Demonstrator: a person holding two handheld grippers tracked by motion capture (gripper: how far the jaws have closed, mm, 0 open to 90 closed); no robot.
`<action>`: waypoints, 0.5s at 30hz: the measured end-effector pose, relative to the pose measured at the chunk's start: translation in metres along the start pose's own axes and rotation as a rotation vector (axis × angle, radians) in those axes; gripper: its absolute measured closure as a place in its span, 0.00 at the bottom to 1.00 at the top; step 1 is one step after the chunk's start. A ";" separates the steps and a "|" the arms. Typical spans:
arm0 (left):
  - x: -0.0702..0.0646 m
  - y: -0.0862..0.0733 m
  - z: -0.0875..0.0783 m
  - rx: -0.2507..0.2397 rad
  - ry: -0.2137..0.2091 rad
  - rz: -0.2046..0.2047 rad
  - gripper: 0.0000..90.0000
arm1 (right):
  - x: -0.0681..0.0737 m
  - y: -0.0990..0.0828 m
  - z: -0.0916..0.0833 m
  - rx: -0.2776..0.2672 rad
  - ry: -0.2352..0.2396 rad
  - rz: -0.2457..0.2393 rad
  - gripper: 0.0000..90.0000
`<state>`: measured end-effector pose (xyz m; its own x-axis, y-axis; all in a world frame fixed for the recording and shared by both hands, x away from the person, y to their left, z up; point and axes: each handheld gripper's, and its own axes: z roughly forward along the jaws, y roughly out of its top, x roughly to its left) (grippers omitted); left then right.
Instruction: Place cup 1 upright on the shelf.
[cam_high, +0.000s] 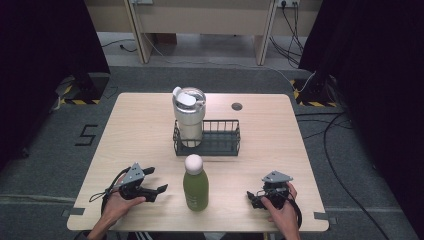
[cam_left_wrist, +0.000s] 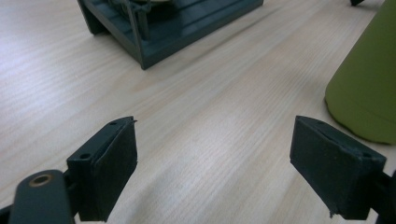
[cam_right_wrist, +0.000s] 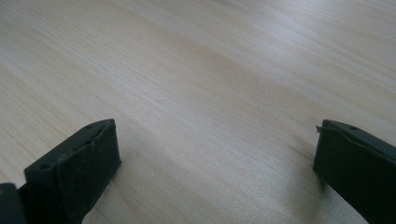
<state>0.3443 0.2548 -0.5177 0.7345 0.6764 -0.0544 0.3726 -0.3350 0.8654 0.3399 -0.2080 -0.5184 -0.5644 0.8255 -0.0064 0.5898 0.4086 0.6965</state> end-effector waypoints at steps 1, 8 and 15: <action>0.000 0.000 0.000 0.007 -0.001 0.001 0.16 | 0.000 0.000 0.000 0.000 0.000 0.000 0.01; -0.001 -0.003 0.001 0.061 0.002 0.004 0.16 | 0.000 0.000 0.000 0.000 0.000 0.000 0.01; -0.005 -0.004 0.002 0.112 0.014 0.032 0.16 | 0.000 0.000 0.000 0.000 0.000 -0.001 0.01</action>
<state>0.3403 0.2511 -0.5216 0.7395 0.6729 -0.0200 0.4106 -0.4273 0.8055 0.3398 -0.2080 -0.5184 -0.5646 0.8254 -0.0072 0.5894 0.4092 0.6965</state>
